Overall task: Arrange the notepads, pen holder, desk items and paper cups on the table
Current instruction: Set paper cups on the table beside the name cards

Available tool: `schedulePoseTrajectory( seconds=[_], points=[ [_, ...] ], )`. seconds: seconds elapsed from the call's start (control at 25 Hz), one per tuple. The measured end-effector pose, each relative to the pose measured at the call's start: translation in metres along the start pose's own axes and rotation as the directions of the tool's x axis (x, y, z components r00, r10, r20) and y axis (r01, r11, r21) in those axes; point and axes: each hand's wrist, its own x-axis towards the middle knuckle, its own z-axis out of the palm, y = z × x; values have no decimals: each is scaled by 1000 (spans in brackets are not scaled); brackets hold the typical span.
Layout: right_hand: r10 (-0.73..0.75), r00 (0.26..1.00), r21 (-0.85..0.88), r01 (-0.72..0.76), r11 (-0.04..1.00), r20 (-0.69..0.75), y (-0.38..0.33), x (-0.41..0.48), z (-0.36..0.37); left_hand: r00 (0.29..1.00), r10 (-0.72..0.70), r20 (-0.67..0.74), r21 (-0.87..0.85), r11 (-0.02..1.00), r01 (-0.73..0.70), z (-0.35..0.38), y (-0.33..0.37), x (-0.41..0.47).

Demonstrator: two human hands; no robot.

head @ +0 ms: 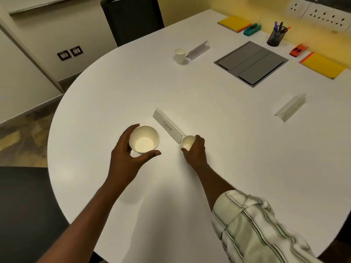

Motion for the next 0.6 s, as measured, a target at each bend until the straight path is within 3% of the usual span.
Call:
schedulePoseTrajectory(
  seconds=[0.2,0.36,0.48,0.6],
  points=[
    [52,998,-87,-54,995,-25,-3,-7,-5,1000,-15,19,-8,1000,15,0,-5,-6],
    [48,983,-104,-68,992,-180,-13,-33,-22,998,18,54,-41,999,-16,2,3,-8],
    [-33,958,-42,22,999,-286,-24,-60,-38,993,31,113,-65,998,-24,7,15,-10],
    [-117,947,-5,121,993,-299,-30,-94,-54,980,68,188,-68,996,-56,8,31,-16]
  ],
)
